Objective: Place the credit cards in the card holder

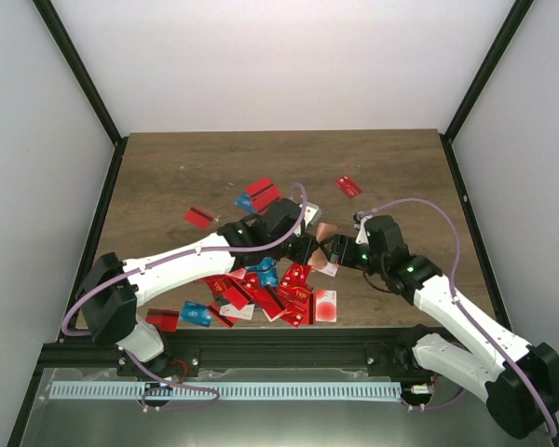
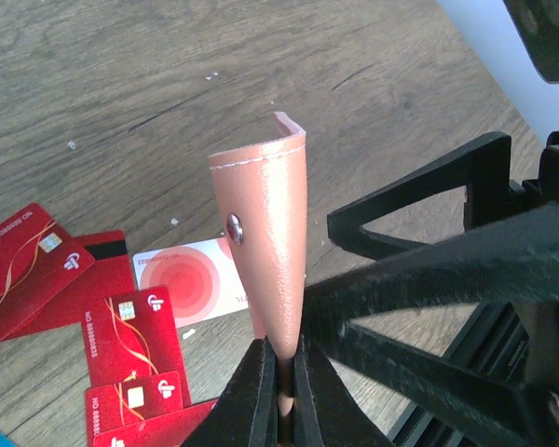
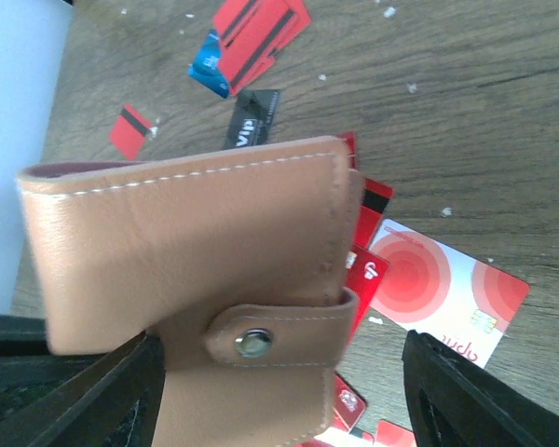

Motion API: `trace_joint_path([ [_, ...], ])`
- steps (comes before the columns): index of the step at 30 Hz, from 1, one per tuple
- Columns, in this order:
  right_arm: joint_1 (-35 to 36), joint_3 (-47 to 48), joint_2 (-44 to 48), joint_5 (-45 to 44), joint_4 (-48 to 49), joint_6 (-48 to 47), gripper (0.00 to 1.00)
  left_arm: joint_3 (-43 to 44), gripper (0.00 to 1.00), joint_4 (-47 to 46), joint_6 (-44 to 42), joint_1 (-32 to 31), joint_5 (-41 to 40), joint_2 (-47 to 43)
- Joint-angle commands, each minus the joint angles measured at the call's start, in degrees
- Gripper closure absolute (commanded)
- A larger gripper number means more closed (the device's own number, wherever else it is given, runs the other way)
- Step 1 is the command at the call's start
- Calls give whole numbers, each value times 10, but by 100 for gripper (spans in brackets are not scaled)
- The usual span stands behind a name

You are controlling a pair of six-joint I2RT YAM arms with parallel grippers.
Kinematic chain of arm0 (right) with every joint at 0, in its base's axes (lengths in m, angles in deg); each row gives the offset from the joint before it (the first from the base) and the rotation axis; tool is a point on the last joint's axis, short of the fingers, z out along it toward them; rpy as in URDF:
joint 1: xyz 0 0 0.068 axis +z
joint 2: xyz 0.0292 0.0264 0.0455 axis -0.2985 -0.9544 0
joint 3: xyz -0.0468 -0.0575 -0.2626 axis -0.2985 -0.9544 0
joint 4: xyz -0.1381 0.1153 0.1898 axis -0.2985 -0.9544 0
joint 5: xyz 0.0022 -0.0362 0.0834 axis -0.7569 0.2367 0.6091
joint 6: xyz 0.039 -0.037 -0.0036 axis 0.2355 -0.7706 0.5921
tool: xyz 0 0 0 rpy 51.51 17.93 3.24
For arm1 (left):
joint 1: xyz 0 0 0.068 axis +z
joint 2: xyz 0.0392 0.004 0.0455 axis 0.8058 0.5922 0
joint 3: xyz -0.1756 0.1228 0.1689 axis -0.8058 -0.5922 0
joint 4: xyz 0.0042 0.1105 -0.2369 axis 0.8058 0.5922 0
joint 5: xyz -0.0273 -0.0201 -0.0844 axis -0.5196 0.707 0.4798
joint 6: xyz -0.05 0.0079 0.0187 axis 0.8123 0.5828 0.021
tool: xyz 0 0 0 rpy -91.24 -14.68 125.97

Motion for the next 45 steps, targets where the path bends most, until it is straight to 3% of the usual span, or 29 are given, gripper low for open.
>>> trace_joint_path([
  [1,4,6,-27,-64,-22,0,29,2,96,-19,-6,-6,28,-34],
  [14,4,-2,-93,-127,-41,3,30,9,96,-11,-5,-6,31,-48],
  [19,3,-11,-96,-137,-41,4,32,20,96,10,-17,-7,-2,-45],
  [28,-23,-76,32,12,83,-34,36,39,96,19,-39,6,-37,-35],
  [37,-177,-157,108,299,249,0,34,44,96,5,-36,69,99,-69],
  [41,-209,-179,98,376,358,41,26,47,96,3,-30,95,163,-96],
  [45,-219,-182,79,416,423,64,25,51,96,6,-26,106,205,-114],
])
